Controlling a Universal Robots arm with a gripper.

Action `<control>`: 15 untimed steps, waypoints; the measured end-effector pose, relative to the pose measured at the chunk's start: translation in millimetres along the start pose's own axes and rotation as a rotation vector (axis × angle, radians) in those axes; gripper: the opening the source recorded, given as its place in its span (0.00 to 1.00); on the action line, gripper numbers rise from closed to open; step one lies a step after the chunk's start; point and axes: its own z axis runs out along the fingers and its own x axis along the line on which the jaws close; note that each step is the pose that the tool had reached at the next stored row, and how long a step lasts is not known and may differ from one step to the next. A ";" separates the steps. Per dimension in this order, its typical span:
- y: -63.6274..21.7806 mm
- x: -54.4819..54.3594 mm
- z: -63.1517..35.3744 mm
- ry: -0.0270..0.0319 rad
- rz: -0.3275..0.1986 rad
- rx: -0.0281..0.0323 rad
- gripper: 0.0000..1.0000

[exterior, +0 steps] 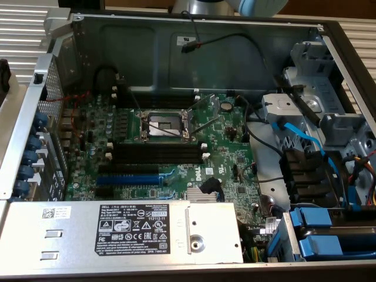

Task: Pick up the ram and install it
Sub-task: 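Pick up the ram and move it above insertion slot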

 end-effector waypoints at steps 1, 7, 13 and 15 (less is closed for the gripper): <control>0.1 0.0 -1.3 0.0000 0.000 0.0001 0.12; 0.8 0.0 -8.4 0.0000 0.000 0.0001 0.12; 1.7 0.0 -17.0 0.0000 0.000 0.0001 0.12; 1.9 0.1 -23.0 0.0000 0.000 0.0000 0.12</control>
